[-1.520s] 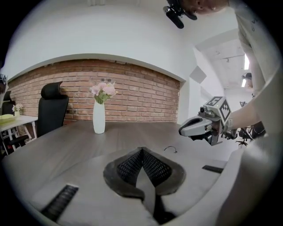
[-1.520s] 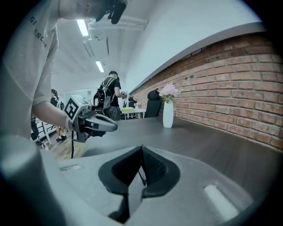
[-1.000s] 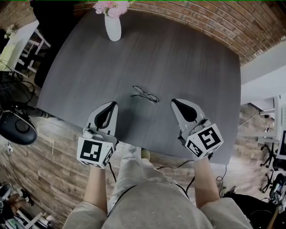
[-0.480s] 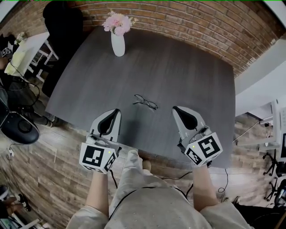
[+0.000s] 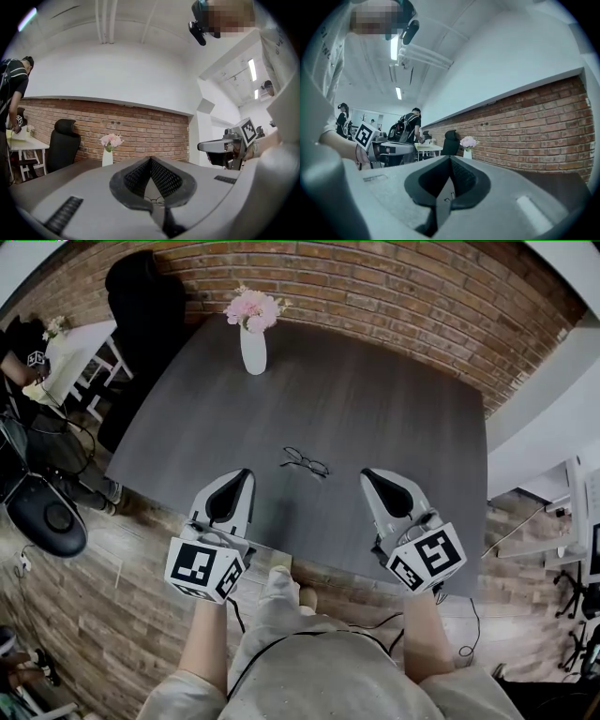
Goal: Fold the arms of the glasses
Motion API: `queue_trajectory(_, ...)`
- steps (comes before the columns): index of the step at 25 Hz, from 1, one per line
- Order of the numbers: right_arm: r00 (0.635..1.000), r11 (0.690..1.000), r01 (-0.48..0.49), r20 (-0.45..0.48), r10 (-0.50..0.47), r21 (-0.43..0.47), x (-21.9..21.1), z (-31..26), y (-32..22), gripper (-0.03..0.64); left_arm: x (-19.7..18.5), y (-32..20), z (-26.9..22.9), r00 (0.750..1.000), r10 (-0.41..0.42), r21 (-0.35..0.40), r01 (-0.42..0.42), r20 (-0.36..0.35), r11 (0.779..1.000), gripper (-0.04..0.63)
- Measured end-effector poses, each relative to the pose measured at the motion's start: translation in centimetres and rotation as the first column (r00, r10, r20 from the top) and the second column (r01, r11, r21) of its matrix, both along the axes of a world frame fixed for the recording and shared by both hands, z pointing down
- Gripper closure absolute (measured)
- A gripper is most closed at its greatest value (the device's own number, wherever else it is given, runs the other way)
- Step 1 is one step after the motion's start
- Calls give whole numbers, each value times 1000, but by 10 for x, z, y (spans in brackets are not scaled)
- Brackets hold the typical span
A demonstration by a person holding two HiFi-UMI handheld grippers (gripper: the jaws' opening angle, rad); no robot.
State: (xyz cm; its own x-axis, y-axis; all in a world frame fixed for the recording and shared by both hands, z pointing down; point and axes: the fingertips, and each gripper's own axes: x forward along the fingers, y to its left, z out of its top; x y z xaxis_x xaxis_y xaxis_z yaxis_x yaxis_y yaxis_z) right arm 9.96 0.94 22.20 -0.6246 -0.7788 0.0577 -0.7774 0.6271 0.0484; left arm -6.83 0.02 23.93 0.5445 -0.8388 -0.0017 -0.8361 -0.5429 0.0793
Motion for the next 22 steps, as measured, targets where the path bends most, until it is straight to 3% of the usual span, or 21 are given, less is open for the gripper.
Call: queue_trajectory(22,999,996,-35,44,31,81,6,-52,25,615,1,16,-52,999,-17,60,20,-39,998,597)
